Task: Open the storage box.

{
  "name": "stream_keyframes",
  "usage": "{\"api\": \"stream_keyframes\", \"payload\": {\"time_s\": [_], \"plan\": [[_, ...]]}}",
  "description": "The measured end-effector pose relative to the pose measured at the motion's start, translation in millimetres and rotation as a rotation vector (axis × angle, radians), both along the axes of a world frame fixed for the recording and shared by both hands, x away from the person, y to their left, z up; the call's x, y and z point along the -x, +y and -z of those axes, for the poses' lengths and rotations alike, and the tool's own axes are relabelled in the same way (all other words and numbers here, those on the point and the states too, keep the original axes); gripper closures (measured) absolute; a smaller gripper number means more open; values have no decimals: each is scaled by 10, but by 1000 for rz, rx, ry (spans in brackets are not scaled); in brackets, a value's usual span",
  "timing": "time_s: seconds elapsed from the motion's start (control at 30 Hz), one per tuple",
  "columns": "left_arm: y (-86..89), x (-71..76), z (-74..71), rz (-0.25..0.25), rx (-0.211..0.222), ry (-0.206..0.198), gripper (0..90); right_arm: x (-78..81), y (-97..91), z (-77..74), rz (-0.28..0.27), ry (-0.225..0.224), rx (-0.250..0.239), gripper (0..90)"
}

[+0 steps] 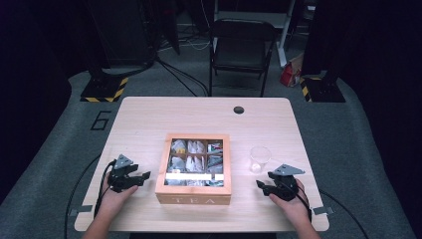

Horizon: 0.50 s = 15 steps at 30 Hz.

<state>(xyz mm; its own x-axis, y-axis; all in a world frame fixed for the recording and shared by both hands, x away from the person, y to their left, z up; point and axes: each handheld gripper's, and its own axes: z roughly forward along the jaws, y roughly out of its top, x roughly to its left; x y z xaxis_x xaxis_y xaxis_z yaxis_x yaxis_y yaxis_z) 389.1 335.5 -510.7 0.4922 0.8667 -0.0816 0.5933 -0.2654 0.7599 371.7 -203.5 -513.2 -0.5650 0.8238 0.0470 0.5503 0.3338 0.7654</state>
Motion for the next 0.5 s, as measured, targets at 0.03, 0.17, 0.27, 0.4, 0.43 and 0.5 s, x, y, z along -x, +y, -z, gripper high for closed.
{"api": "stream_keyframes", "payload": {"time_s": [0.03,0.17,0.27,0.4,0.43,0.5], "plan": [[0,15,-20,1,5,-3,358,6,0,-8,9,1,-5,386],[-3,71,-95,12,9,0,358,46,0,-85,19,-1,-10,396],[-16,117,-145,32,18,-11,358,58,12,-123,10,-13,6,410],[-50,185,-194,63,25,-10,358,98,82,-179,-1,-17,17,434],[-61,227,-221,83,18,-25,365,111,116,-191,-19,-17,18,440],[-60,249,-241,98,12,-22,385,124,137,-194,-35,-21,27,442]]}}
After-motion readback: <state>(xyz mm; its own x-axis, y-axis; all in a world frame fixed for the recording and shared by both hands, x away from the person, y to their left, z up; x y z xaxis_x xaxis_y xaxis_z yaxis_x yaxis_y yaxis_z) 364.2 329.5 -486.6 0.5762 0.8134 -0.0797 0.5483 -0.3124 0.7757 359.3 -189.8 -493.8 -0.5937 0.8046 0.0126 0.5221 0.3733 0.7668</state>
